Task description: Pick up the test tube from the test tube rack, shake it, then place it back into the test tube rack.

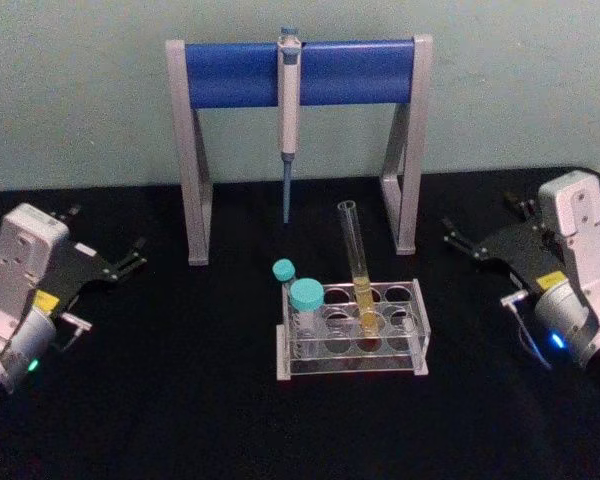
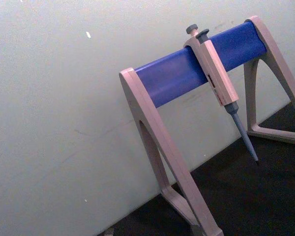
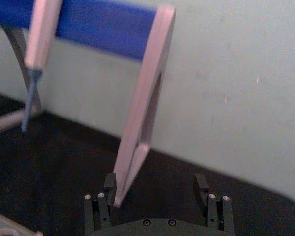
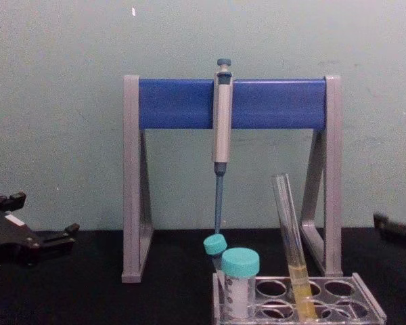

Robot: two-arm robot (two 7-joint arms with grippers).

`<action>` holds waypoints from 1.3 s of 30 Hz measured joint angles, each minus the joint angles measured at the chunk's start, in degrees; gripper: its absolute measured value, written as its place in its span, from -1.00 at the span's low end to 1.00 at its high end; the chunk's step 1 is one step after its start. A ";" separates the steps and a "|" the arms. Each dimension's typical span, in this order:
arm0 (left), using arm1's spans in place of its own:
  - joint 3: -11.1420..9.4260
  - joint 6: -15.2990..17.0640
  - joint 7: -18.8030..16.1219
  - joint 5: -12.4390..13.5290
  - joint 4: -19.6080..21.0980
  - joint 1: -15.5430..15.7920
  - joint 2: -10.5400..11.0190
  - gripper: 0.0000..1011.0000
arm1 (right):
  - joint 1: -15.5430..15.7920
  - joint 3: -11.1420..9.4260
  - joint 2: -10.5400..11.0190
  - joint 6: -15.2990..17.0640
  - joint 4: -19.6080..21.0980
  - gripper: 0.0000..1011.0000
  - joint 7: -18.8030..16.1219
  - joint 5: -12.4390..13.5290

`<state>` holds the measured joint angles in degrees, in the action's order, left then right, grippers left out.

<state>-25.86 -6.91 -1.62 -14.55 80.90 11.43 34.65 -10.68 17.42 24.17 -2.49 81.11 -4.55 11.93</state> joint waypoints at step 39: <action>0.00 0.00 0.00 0.00 0.01 0.00 0.00 0.98 | 0.34 -0.09 -0.94 1.76 -2.55 0.98 -0.10 -1.79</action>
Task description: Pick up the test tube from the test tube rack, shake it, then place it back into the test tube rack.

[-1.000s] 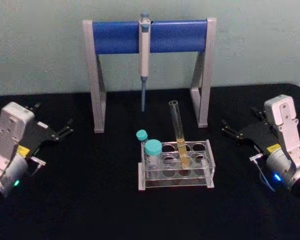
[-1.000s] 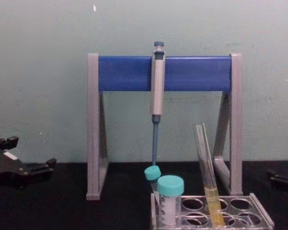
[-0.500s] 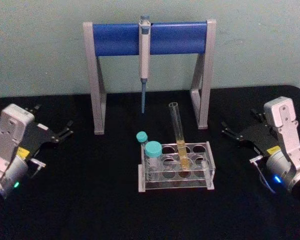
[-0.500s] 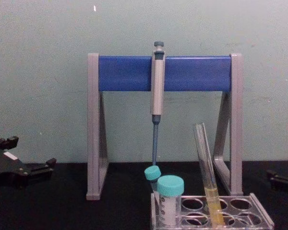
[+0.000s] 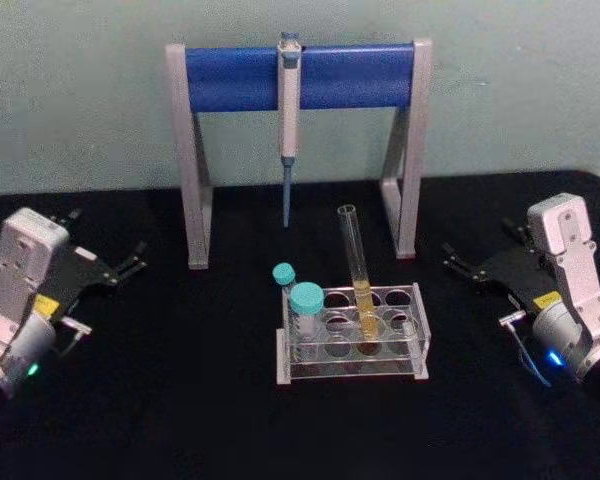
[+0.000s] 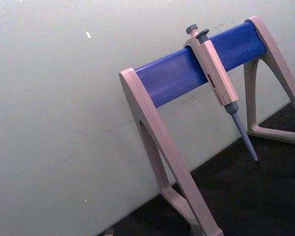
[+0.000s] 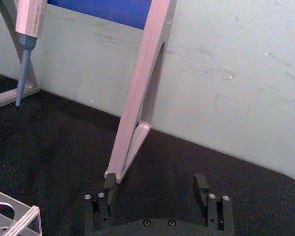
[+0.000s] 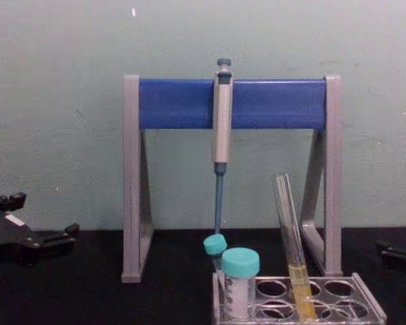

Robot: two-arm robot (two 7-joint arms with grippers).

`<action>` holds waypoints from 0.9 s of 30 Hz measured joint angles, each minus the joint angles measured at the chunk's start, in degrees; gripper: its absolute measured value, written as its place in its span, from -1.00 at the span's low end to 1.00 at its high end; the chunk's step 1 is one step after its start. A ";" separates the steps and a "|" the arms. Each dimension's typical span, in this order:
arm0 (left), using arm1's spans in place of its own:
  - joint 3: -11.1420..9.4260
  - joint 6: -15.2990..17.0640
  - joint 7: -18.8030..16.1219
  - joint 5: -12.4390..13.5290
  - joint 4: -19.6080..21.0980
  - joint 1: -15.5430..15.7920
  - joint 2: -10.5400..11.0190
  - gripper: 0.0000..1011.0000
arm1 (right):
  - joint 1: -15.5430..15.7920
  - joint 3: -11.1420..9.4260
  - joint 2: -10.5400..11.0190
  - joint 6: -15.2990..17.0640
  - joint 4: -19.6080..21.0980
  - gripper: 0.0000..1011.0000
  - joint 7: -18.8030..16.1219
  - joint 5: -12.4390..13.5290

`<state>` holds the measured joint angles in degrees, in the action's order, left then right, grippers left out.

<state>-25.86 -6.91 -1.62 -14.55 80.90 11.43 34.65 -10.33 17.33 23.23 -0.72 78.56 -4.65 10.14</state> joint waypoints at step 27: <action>0.00 0.00 0.00 0.00 0.00 0.00 0.00 0.98 | 0.00 0.00 0.01 -0.01 0.00 0.98 0.03 0.00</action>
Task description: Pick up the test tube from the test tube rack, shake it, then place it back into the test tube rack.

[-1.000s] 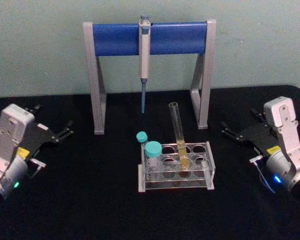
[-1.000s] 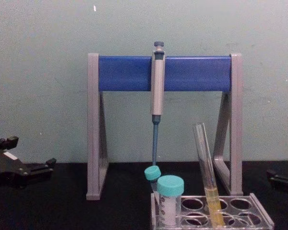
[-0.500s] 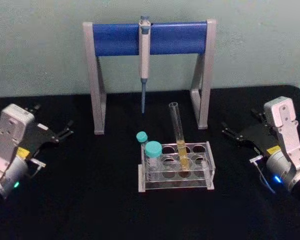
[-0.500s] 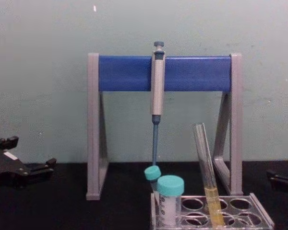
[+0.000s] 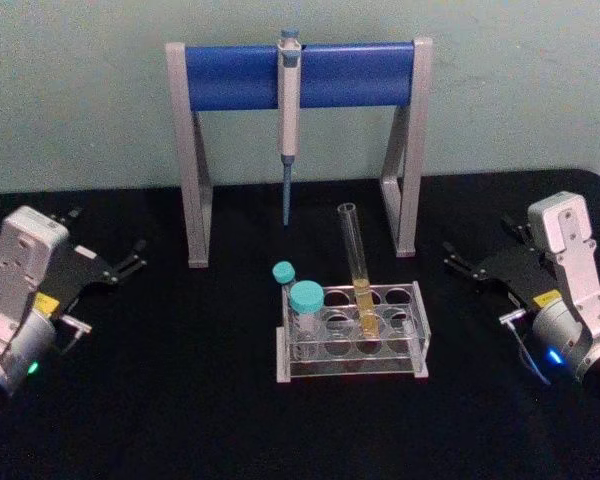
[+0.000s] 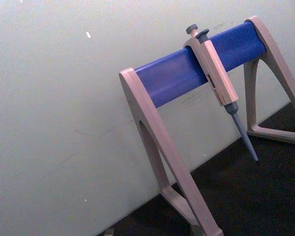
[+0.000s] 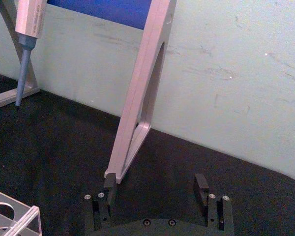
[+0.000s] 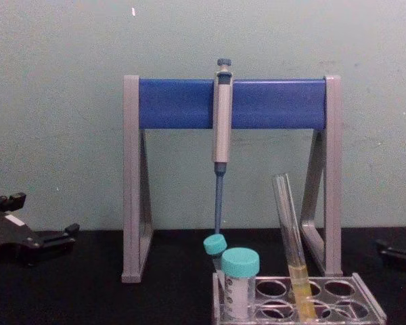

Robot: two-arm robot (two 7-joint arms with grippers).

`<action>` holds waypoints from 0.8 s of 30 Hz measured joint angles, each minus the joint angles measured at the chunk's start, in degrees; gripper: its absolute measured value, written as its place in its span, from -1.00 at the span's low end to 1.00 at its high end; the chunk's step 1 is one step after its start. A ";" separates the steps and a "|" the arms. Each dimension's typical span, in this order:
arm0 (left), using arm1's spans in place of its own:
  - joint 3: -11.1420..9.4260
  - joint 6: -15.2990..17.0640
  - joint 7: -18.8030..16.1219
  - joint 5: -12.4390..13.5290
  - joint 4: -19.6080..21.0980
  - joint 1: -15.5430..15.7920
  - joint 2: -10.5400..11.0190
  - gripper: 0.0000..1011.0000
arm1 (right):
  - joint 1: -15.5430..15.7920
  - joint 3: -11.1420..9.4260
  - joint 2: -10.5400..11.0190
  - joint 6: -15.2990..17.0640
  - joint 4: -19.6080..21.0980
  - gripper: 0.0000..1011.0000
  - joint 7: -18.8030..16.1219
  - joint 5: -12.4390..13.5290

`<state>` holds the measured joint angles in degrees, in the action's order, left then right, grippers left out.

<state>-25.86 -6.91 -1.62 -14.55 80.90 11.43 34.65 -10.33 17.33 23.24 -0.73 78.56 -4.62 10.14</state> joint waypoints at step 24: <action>0.00 0.00 0.00 0.00 0.00 0.00 0.00 0.98 | 0.00 0.00 0.00 0.00 0.00 0.98 0.00 0.00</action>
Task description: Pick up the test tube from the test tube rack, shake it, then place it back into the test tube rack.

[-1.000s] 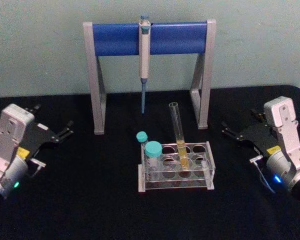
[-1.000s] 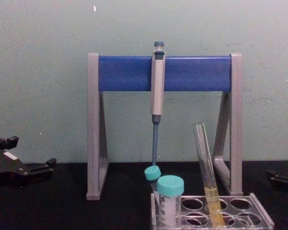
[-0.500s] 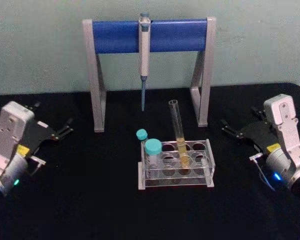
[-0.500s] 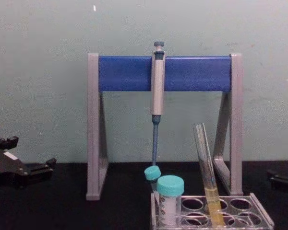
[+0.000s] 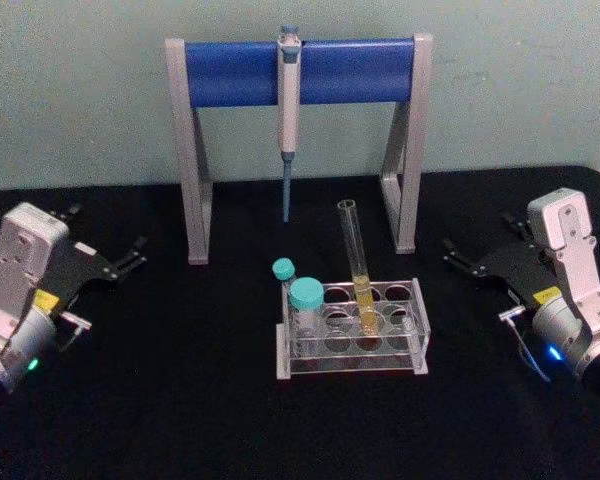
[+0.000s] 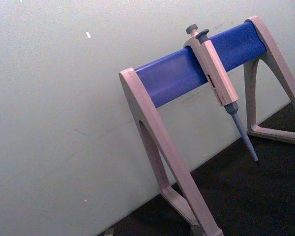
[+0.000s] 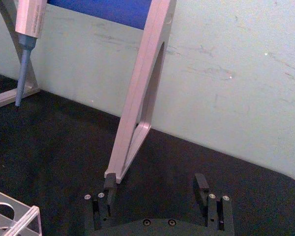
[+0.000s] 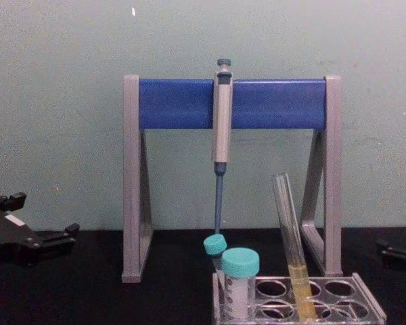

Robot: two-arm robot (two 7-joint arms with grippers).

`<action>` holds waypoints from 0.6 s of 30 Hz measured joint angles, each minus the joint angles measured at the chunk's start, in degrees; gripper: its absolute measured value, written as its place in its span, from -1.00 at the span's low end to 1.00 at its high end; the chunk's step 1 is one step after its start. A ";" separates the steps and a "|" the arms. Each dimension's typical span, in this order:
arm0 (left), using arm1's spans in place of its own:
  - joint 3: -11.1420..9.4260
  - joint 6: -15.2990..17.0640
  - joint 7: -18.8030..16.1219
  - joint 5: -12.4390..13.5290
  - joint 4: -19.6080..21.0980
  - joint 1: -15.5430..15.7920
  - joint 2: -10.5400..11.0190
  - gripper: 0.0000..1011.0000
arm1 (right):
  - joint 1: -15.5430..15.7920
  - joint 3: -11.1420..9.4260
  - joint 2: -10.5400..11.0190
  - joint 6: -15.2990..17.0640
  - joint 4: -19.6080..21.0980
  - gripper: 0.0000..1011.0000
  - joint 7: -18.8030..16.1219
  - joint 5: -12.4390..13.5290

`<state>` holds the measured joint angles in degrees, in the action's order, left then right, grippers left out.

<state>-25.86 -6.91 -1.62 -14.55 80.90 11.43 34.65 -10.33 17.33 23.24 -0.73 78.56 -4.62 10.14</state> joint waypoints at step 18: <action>0.00 0.00 0.00 0.00 0.00 0.00 0.00 0.98 | 0.00 0.00 0.00 0.00 0.00 0.98 0.00 0.00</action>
<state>-25.86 -6.91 -1.62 -14.55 80.90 11.43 34.65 -10.33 17.33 23.25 -0.73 78.56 -4.62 10.14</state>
